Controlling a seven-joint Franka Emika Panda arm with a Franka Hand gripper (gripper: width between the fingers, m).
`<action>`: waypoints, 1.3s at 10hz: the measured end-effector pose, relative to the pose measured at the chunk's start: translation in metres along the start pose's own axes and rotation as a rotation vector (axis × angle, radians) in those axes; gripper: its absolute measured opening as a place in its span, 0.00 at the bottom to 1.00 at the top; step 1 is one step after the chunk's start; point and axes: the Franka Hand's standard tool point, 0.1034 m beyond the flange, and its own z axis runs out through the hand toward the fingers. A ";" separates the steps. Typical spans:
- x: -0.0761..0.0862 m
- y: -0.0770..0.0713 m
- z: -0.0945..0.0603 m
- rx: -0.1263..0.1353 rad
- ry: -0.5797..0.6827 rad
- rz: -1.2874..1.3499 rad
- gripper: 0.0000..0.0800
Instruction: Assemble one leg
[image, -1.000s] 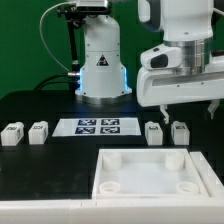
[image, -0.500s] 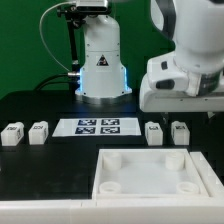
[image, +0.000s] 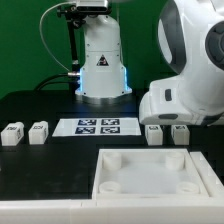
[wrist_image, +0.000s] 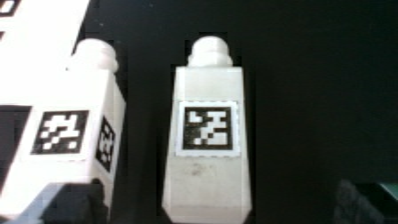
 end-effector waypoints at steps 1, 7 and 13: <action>-0.001 -0.001 0.008 0.002 -0.019 0.013 0.81; 0.003 -0.007 0.033 -0.008 -0.010 0.014 0.81; 0.003 -0.008 0.034 -0.010 -0.011 0.013 0.36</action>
Offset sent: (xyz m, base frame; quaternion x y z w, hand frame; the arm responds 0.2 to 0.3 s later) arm -0.0123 0.0115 -0.0111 -0.0006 0.0014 0.0242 0.9997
